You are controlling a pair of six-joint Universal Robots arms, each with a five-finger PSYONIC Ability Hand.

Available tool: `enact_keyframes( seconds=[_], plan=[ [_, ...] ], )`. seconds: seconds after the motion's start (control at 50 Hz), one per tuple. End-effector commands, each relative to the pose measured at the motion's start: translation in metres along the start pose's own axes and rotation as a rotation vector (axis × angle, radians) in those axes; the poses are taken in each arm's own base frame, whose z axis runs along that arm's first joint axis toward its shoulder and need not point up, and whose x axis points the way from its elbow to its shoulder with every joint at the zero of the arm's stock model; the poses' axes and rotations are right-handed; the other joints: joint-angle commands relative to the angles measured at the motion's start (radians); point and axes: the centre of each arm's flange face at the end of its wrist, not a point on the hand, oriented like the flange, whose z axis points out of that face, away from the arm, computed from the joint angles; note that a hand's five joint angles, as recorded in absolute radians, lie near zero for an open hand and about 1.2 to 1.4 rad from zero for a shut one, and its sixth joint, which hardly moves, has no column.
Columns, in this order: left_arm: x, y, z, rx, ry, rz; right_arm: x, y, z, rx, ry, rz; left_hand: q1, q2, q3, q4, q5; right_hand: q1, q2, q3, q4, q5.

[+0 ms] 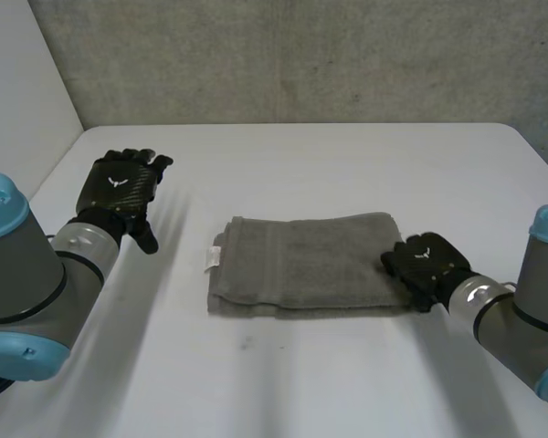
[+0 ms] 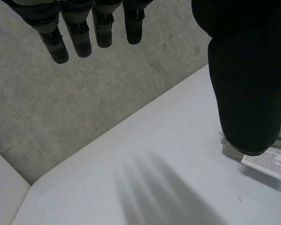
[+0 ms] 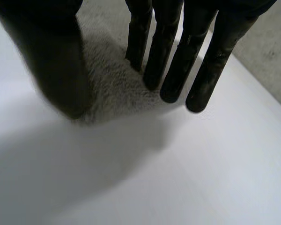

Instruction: Fold the towel.

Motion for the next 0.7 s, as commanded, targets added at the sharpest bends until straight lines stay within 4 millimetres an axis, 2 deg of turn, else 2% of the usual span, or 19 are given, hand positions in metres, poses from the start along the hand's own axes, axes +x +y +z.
enact_keyframes(
  seconds=[0.02,0.12,0.16,0.18,0.22,0.24,0.26,0.28,0.32,0.34,0.38,0.44,0.5,0.54,0.58,0.62,0.64,0.66,0.7],
  plan=[
    [0.003,0.001,-0.003,-0.003,0.009,0.001,0.006,-0.007,0.008,0.031,0.018,-0.040,0.001,0.006,0.006,0.007,-0.028,0.421,0.408,0.434,0.435,0.433],
    [0.004,0.001,-0.004,-0.002,0.010,0.001,0.018,-0.039,0.015,0.126,0.060,-0.080,0.001,0.006,0.006,0.007,-0.028,0.421,0.408,0.434,0.435,0.433],
    [0.003,-0.001,-0.003,0.004,0.007,0.001,-0.017,-0.085,0.015,0.271,-0.006,-0.162,0.001,0.006,0.006,0.007,-0.028,0.421,0.408,0.434,0.435,0.433],
    [0.003,-0.001,-0.003,0.004,0.007,0.001,-0.017,-0.085,0.015,0.272,-0.006,-0.162,0.001,0.006,0.006,0.007,-0.028,0.421,0.408,0.434,0.435,0.433],
    [0.000,-0.006,-0.004,0.018,-0.004,0.002,-0.065,-0.119,0.018,0.385,-0.108,-0.228,0.001,0.006,0.006,0.007,-0.028,0.421,0.408,0.434,0.435,0.433],
    [0.000,-0.006,-0.004,0.019,-0.004,0.002,-0.065,-0.119,0.018,0.386,-0.108,-0.228,0.001,0.006,0.006,0.007,-0.028,0.421,0.408,0.434,0.435,0.433],
    [-0.001,-0.010,-0.004,0.031,-0.009,0.001,-0.089,-0.133,0.018,0.428,-0.162,-0.262,0.001,0.006,0.006,0.007,-0.028,0.421,0.408,0.434,0.435,0.433],
    [-0.001,-0.010,-0.004,0.031,-0.009,0.001,-0.089,-0.133,0.018,0.429,-0.163,-0.262,0.001,0.006,0.006,0.007,-0.028,0.421,0.408,0.434,0.435,0.433],
    [-0.006,-0.017,-0.005,0.052,-0.026,-0.002,-0.132,-0.142,0.019,0.458,-0.278,-0.357,0.001,0.006,0.006,0.007,-0.028,0.421,0.408,0.434,0.435,0.433],
    [-0.006,-0.017,-0.005,0.052,-0.026,-0.002,-0.132,-0.142,0.019,0.458,-0.279,-0.358,0.001,0.006,0.006,0.007,-0.028,0.421,0.408,0.434,0.435,0.433],
    [-0.009,-0.023,-0.005,0.068,-0.037,-0.004,-0.174,-0.137,0.019,0.462,-0.412,-0.478,0.001,0.006,0.006,0.007,-0.028,0.421,0.408,0.434,0.435,0.433],
    [-0.011,-0.028,-0.003,0.086,-0.048,-0.007,-0.194,-0.131,0.025,0.444,-0.452,-0.578,0.001,0.006,0.006,0.007,-0.028,0.421,0.408,0.434,0.435,0.433],
    [-0.012,-0.031,-0.001,0.098,-0.049,-0.013,-0.191,-0.132,0.028,0.423,-0.438,-0.586,0.001,0.006,0.006,0.007,-0.028,0.421,0.408,0.434,0.435,0.433],
    [-0.010,-0.037,0.000,0.119,-0.042,-0.036,-0.178,-0.143,0.028,0.395,-0.361,-0.506,0.003,0.009,0.009,0.010,-0.025,-0.600,-0.614,-0.587,-0.586,-0.588],
    [-0.010,-0.040,0.001,0.127,-0.043,-0.055,-0.170,-0.152,0.024,0.400,-0.337,-0.409,0.009,0.015,0.015,0.016,-0.019,-0.801,-0.814,-0.788,-0.786,-0.789],
    [-0.010,-0.041,0.004,0.132,-0.043,-0.078,-0.157,-0.164,0.018,0.417,-0.321,-0.280,0.009,0.015,0.015,0.016,-0.019,-0.801,-0.814,-0.788,-0.786,-0.789],
    [-0.010,-0.044,0.006,0.142,-0.040,-0.102,-0.136,-0.166,0.017,0.407,-0.298,-0.143,0.015,0.021,0.020,0.022,-0.013,-0.801,-0.814,-0.788,-0.786,-0.789],
    [-0.010,-0.044,0.006,0.143,-0.040,-0.102,-0.136,-0.166,0.017,0.407,-0.298,-0.141,0.015,0.021,0.020,0.022,-0.013,-0.801,-0.814,-0.788,-0.786,-0.789],
    [-0.005,-0.045,0.010,0.142,-0.022,-0.151,-0.092,-0.162,0.014,0.389,-0.230,0.091,0.021,0.027,0.026,0.028,-0.007,-0.801,-0.814,-0.788,-0.786,-0.789]
  ],
)
